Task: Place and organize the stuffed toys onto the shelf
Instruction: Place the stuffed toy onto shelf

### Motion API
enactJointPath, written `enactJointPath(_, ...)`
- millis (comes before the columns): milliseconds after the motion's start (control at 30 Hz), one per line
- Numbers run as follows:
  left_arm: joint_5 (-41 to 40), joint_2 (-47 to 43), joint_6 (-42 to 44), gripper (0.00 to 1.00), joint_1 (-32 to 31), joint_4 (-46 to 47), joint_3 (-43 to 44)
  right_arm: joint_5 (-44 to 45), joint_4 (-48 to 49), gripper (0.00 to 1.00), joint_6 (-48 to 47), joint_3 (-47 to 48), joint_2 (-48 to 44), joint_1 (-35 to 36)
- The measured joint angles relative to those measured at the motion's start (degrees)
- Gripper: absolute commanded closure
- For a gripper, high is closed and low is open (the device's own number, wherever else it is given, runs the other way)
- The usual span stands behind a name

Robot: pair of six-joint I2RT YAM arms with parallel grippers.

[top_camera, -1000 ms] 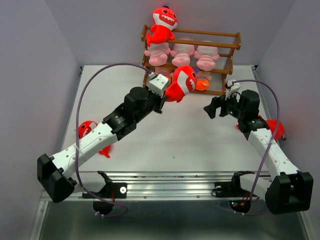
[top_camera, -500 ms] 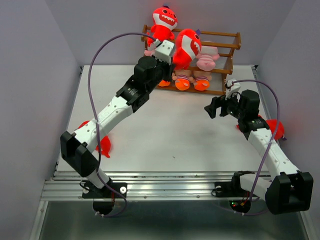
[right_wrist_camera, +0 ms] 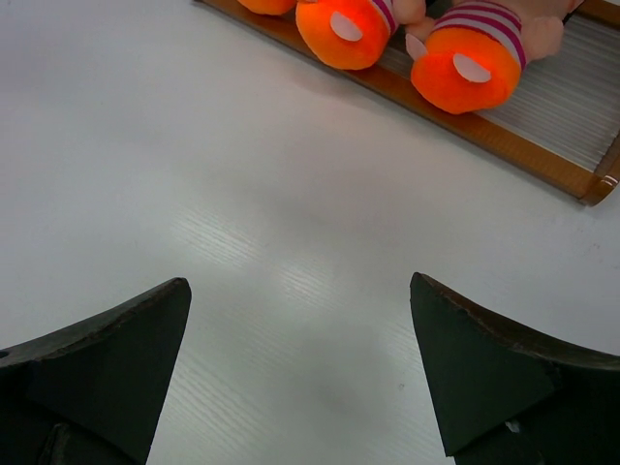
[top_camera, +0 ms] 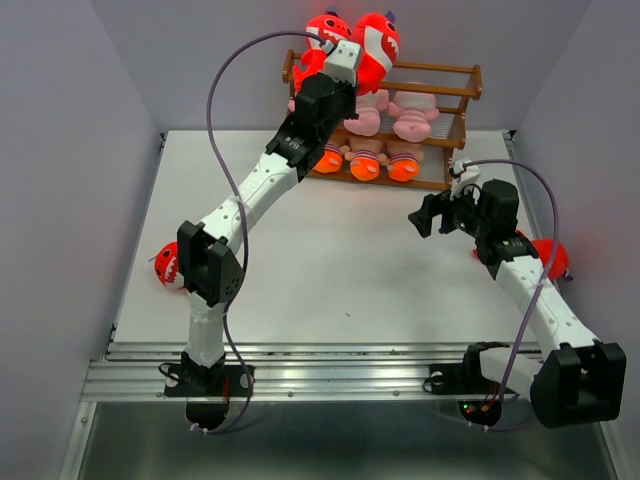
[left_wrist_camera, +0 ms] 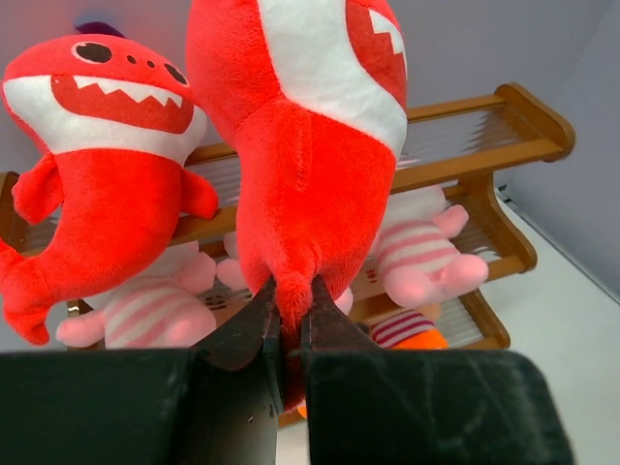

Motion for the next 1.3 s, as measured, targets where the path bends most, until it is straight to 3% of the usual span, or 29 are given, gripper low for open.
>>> enactJointPath(400, -1.7, 12.1, -2.8, 1.00, 2.8, 0.8, 10.8, 0.0, 0.0, 0.00, -0.2, 0.0, 0.0, 0.0)
enactJointPath(1300, 0.4, 15.0, -9.3, 1.00, 3.7, 2.3, 12.2, 0.0, 0.0, 0.00, -0.5, 0.0, 0.4, 0.0)
